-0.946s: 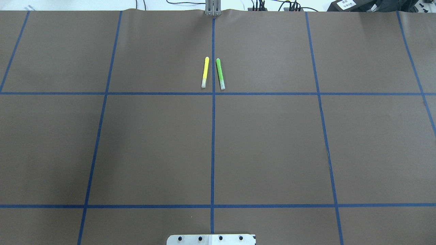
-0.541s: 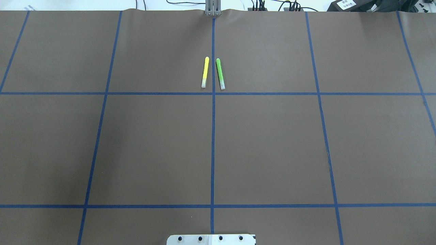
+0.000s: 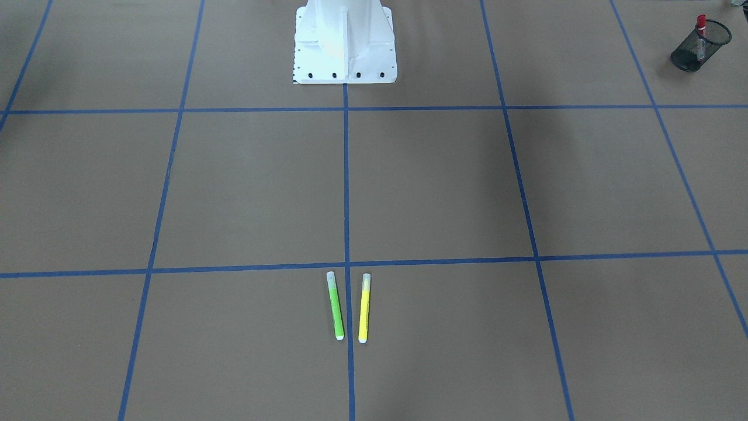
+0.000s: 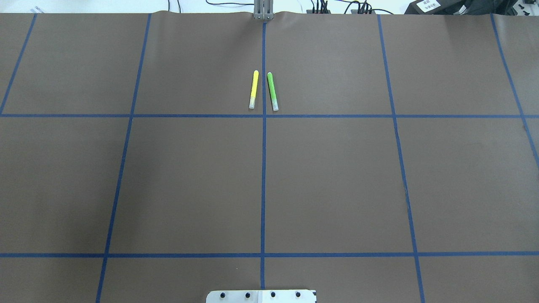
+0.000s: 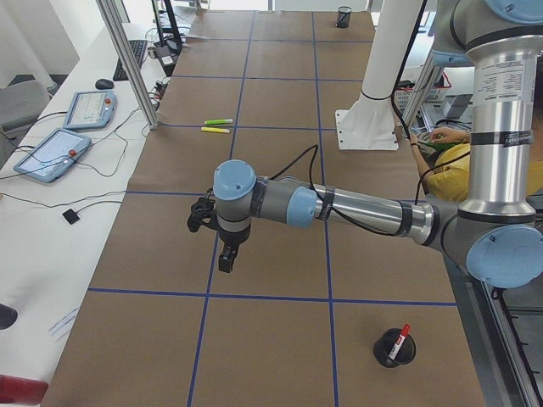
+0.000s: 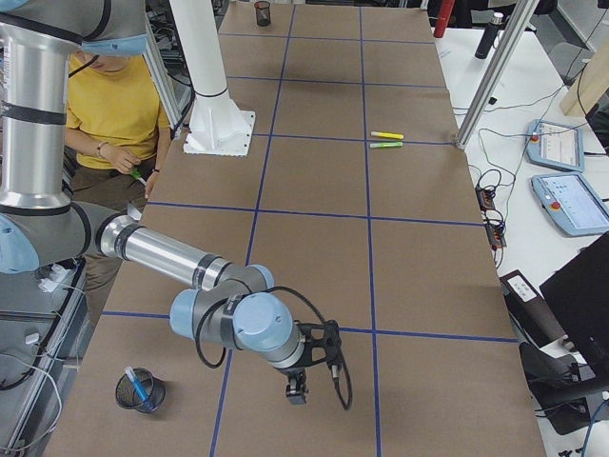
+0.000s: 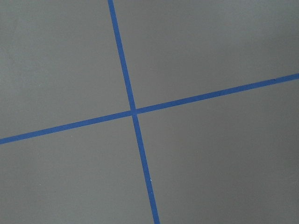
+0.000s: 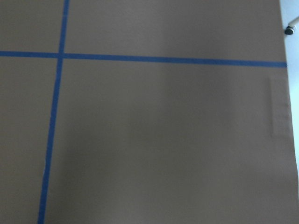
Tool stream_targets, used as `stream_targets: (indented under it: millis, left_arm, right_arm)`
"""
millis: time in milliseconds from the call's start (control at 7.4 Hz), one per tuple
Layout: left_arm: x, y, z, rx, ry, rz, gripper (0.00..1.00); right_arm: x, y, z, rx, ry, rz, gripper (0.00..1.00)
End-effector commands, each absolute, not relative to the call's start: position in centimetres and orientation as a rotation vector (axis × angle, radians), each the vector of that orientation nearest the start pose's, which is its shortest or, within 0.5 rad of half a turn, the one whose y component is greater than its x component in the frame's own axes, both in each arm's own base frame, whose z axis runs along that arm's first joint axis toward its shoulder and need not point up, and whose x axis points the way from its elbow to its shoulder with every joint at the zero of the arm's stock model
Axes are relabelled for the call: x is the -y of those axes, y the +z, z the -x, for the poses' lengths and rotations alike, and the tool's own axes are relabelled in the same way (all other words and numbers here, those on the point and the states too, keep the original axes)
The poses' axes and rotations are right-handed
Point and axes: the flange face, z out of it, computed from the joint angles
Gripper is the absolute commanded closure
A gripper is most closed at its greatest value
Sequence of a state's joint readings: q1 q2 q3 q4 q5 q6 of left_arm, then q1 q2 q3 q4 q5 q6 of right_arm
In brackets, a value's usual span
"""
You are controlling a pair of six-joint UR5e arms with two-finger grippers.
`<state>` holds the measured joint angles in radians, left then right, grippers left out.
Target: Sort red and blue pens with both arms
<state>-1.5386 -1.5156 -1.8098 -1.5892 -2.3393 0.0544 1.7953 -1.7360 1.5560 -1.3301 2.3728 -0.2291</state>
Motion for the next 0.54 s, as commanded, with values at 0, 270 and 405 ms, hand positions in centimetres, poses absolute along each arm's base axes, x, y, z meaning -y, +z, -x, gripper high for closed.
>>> stream_targets:
  millis: [0,270,405]
  left_arm:
    - [47.6,56.6,4.9,-0.764,0.160,-0.200,0.00]
    - [47.6,56.7,4.9,-0.764,0.159,-0.197,0.00]
    - [47.6,56.7,4.9,-0.764,0.159,-0.197,0.00]
  right_arm:
    - [48.0,65.0,-7.1,0.789,-0.078,-0.207,0.00]
    - [49.8,63.7,-3.7,0.784,-0.144,-0.195,0.00]
    - [48.8,64.5,-3.8,0.784,-0.138,-0.179,0.00]
